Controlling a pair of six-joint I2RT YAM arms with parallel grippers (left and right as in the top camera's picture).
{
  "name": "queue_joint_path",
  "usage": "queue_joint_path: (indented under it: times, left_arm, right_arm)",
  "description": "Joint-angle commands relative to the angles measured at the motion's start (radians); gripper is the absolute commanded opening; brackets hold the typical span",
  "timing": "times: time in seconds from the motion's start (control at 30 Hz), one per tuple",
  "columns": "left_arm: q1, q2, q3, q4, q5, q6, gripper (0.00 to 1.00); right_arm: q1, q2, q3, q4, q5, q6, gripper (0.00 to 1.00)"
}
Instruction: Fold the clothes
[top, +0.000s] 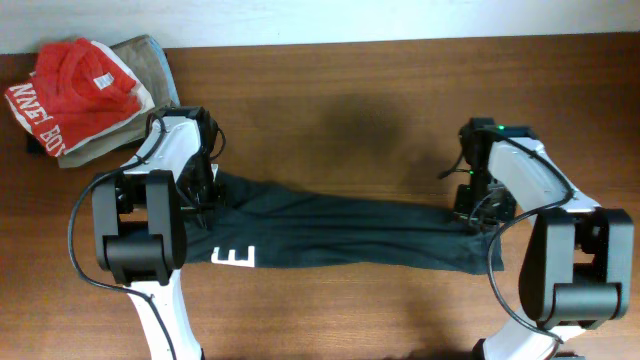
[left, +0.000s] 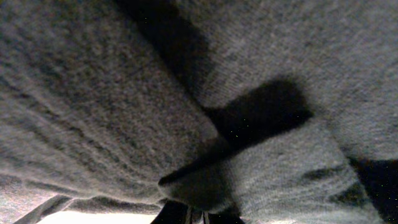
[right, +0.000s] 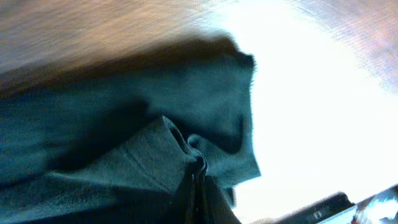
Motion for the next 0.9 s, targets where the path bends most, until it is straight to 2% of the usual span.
queue_joint_path:
  times: [0.0,0.17,0.53,0.63,0.8,0.83,0.87]
  left_arm:
    - [0.002,-0.016,-0.004,0.012,-0.011,-0.016,0.08]
    - [0.002,-0.016,-0.004,0.012,-0.011,-0.015,0.08]
    - [0.003,-0.016,-0.004,-0.016,-0.024,-0.016,0.08]
    - [0.008,-0.016,-0.003,-0.036,-0.029,-0.016,0.05]
    - [0.008,-0.016,0.038,-0.136,-0.093,-0.077,0.05]
    - [0.008,-0.016,0.050,-0.156,-0.113,-0.091,0.11]
    - [0.008,-0.016,0.058,-0.167,-0.117,-0.094,0.23]
  right_arm:
    - [-0.065,0.005,0.018,-0.028,0.052,0.069,0.04]
    - [-0.125,0.005,0.005,-0.018,0.039,0.069,0.04]
    - [-0.124,0.005,-0.155,0.085,0.000,0.129,0.04]
    - [-0.128,0.005,-0.148,0.093,0.003,0.128,0.13]
    - [-0.169,0.003,-0.082,0.037,0.003,0.128,0.15]
    - [-0.181,0.003,-0.060,0.013,0.003,0.128,0.18]
    - [-0.187,0.003,-0.049,0.002,0.003,0.128,0.20]
